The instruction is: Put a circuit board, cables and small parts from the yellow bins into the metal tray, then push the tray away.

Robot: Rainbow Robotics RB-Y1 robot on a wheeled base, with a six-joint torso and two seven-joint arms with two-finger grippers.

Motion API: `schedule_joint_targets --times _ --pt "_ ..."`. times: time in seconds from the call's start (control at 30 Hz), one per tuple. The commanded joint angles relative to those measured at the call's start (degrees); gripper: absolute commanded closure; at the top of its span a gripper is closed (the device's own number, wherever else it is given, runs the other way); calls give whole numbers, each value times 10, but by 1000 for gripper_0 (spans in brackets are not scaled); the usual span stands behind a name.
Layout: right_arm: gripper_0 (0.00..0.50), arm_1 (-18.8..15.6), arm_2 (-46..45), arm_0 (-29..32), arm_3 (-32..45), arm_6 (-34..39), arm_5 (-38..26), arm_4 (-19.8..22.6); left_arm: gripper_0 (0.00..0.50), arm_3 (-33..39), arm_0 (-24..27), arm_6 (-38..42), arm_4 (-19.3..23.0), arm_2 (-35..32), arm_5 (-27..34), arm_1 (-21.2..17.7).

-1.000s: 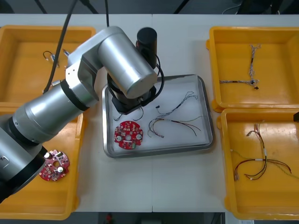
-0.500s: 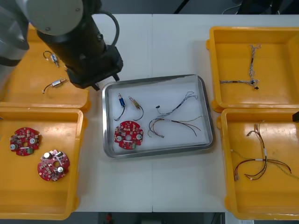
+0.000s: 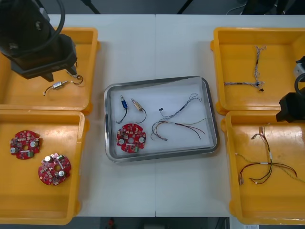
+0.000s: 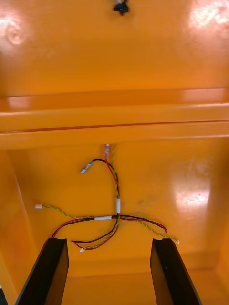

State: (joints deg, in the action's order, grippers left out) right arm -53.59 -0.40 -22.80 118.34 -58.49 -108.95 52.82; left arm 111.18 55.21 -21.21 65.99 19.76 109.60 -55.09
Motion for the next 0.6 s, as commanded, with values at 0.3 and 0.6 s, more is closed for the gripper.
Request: schedule_joint_targets --times 0.3,0.6 --pt "0 -2 39 -36 70 -15 15 60 0 114 -186 -102 41 -124 -54 -150" --pt "0 -2 94 -52 108 -125 39 83 0 121 -351 -196 69 -231 -136 -217"
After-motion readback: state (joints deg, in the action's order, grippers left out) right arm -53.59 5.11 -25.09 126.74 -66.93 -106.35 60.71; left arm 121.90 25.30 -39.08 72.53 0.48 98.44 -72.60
